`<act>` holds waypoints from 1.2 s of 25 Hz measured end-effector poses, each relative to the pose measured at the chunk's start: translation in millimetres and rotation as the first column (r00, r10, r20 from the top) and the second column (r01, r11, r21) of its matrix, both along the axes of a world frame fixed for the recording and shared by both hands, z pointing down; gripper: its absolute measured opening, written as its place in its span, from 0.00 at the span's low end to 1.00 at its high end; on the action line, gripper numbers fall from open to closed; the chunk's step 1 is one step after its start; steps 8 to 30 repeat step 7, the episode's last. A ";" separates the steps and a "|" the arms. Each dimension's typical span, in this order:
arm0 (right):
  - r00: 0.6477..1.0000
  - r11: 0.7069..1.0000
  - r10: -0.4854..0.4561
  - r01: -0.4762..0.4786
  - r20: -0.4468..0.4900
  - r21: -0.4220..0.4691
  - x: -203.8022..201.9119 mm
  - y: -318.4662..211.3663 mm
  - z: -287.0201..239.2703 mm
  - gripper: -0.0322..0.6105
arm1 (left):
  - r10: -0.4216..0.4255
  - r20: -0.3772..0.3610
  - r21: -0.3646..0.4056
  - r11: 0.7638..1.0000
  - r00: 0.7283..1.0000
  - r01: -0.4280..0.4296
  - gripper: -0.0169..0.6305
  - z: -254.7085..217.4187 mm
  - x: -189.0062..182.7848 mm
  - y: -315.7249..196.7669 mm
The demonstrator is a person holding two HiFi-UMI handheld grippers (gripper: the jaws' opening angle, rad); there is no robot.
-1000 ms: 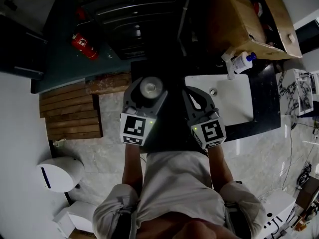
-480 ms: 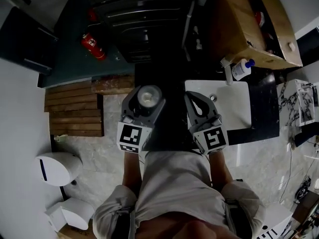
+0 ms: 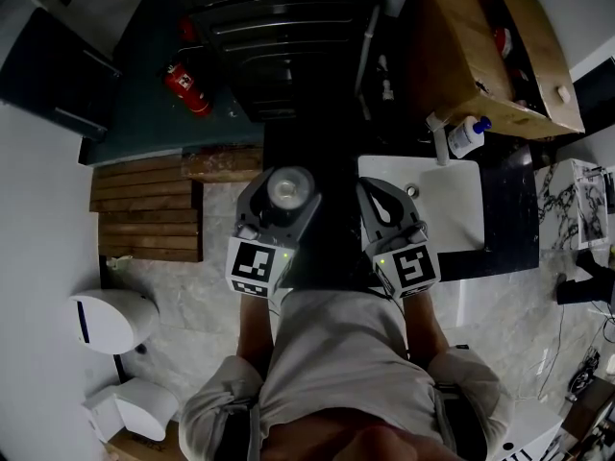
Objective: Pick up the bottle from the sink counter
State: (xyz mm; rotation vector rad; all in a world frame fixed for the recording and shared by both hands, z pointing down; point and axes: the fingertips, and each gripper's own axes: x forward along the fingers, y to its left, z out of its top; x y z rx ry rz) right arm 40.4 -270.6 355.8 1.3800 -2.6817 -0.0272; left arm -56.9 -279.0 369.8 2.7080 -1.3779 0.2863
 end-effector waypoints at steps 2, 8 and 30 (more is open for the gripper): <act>1.000 1.000 -0.001 0.001 -0.002 0.002 0.8 -0.2 -0.3 0.04 | -0.001 -0.001 0.000 1.000 1.000 0.001 0.52 0.0 0.8 0.1; 1.000 1.000 -0.006 0.006 -0.015 0.009 -0.2 0.3 -1.2 0.04 | 0.000 0.003 0.003 1.000 1.000 0.000 0.52 0.5 0.0 0.4; 1.000 1.000 -0.006 0.006 -0.015 0.009 -0.2 0.3 -1.2 0.04 | 0.000 0.003 0.003 1.000 1.000 0.000 0.52 0.5 0.0 0.4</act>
